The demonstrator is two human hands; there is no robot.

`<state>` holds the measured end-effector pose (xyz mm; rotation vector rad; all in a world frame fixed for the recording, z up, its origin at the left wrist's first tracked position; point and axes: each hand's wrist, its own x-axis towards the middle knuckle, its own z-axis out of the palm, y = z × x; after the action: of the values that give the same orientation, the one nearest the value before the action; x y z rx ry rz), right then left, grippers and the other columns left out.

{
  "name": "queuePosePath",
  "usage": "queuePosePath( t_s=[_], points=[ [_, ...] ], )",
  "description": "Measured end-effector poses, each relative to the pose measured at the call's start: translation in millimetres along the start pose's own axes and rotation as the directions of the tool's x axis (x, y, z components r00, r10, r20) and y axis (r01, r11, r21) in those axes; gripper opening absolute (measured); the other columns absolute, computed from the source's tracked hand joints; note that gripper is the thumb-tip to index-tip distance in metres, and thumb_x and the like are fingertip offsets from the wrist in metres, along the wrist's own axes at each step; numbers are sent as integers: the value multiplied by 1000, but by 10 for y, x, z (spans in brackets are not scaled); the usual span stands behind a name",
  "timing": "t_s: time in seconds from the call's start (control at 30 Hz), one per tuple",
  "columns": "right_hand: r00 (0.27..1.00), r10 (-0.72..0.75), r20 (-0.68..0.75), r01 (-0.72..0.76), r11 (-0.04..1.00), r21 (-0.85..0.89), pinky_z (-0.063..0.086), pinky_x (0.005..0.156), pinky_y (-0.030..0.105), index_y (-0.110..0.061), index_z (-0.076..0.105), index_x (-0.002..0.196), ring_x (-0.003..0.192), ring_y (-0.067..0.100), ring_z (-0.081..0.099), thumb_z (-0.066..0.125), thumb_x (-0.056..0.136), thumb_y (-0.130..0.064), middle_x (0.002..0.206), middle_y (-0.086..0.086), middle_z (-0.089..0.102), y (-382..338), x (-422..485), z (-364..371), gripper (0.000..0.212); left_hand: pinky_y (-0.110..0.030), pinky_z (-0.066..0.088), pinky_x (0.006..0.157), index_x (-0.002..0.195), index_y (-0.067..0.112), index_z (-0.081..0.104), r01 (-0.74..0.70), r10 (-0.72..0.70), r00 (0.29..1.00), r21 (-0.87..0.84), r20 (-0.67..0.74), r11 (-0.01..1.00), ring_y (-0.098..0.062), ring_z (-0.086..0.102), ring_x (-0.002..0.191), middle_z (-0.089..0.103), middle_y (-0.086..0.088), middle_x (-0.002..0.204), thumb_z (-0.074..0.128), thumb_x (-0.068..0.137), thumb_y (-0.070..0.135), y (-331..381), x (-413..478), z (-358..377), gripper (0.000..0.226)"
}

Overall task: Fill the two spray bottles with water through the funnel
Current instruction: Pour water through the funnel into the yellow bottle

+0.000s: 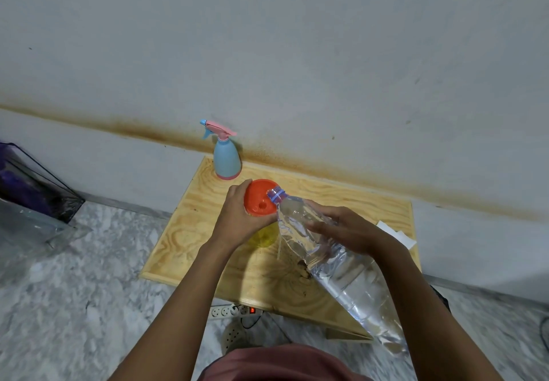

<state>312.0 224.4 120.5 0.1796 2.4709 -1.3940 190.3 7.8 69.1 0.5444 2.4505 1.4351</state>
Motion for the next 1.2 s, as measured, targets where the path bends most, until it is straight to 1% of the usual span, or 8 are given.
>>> queuePosePath(
  t_s=[0.2,0.37,0.53,0.67,0.87,0.97,1.03,1.2],
  points=[
    [1000,-22,12,22,1000,6,49,86,24,-61,33,134,80,-15,64,55,87,-58,128,-15,62,-20,-3,-4,52,-1,32,76,144,23,38,3,-3,1000,5,-2,1000,-7,46,113,42,6,127,89,65,42,-1,-7,-2,96],
    [999,-38,-4,38,999,13,54,73,17,-68,36,127,74,14,73,55,88,-56,110,-6,73,-32,-28,-13,45,-3,34,76,141,24,41,-1,1,1000,-2,-10,1000,-6,47,110,43,6,125,89,64,42,8,-15,-5,93],
    [999,-31,-16,31,999,29,54,69,18,-62,36,125,68,9,70,55,88,-52,86,-36,69,-51,-47,-37,43,-12,38,79,143,25,39,-3,3,1000,18,-17,1000,-7,47,111,44,6,126,89,63,45,-6,-5,3,96],
    [1000,-26,-15,26,999,33,57,76,27,-60,36,128,69,6,70,57,91,-49,91,-31,70,-40,-38,-47,44,-22,41,86,144,25,38,2,-1,1000,27,-22,1000,-8,47,113,44,6,128,88,61,49,-15,6,9,100],
    [999,-33,-5,33,999,19,52,72,22,-60,37,126,69,-7,66,56,89,-50,105,-22,68,-76,-45,-57,42,-26,44,89,144,26,38,2,-2,1000,29,-26,1000,-9,48,114,43,7,128,88,61,50,-30,10,16,100],
    [1000,-22,-8,22,1000,15,53,73,24,-55,39,133,68,-5,66,57,90,-49,90,-22,71,-51,-39,-61,47,-28,46,91,145,26,37,7,-6,1000,30,-30,1000,-10,48,115,43,7,129,88,60,52,-44,12,19,102],
    [1000,-13,-11,13,1000,13,51,76,26,-47,37,140,72,-9,66,56,89,-51,95,-23,69,-39,-26,-61,55,-31,49,93,144,26,38,3,-2,1000,31,-29,1000,-11,49,116,44,6,130,88,60,53,-46,16,21,102],
    [999,-34,-6,34,999,32,52,78,27,-64,39,124,75,-4,67,56,86,-55,113,-15,68,-44,-14,-65,42,-33,51,93,142,28,40,-8,10,999,35,-37,999,-12,50,115,44,7,127,89,60,51,-41,21,22,98]
  ],
)
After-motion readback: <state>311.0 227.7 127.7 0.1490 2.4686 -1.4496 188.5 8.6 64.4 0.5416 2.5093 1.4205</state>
